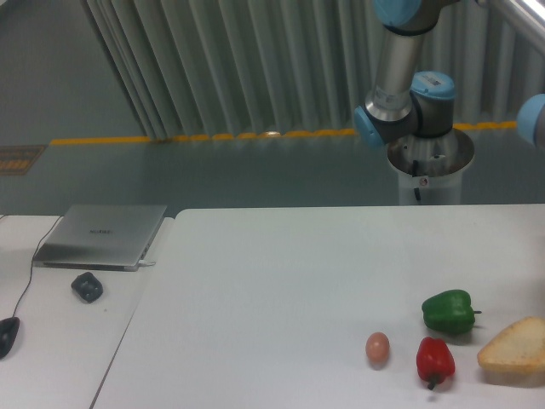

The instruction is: Place the yellow pepper on the table

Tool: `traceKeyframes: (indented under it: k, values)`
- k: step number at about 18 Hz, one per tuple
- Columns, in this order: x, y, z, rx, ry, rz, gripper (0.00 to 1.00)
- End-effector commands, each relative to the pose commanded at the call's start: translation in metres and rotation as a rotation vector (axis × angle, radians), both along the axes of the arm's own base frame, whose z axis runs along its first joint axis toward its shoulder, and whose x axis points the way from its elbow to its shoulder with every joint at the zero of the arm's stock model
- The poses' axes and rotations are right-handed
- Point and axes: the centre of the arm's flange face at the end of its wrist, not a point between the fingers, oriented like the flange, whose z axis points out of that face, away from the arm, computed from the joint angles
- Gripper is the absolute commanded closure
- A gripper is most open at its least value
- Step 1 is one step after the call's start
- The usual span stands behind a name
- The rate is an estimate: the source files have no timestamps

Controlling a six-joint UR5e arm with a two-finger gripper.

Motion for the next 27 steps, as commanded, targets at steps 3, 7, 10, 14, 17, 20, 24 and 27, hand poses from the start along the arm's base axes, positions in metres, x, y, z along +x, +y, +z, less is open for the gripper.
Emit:
traceKeyframes:
  k: [3,7,10,14,17,20,24,27]
  values:
    - [-0.013,-0.02,-0.007,-0.008,-0.011,0.031,0.0]
    - [-0.016,-0.028,-0.013,-0.062,-0.013,0.043,0.0]
    - [-0.023,-0.037,-0.022,-0.118,-0.009,0.057,0.0]
    - [-0.026,-0.052,-0.036,-0.123,-0.035,0.078,0.0]
    - [-0.029,-0.057,-0.046,-0.124,-0.053,0.088,0.0]
    - [-0.028,-0.057,-0.053,-0.124,-0.064,0.101,0.0]
    - [-0.025,-0.056,-0.067,-0.126,-0.086,0.123,0.0]
    - [-0.023,-0.053,-0.073,-0.12,-0.094,0.162,0.0]
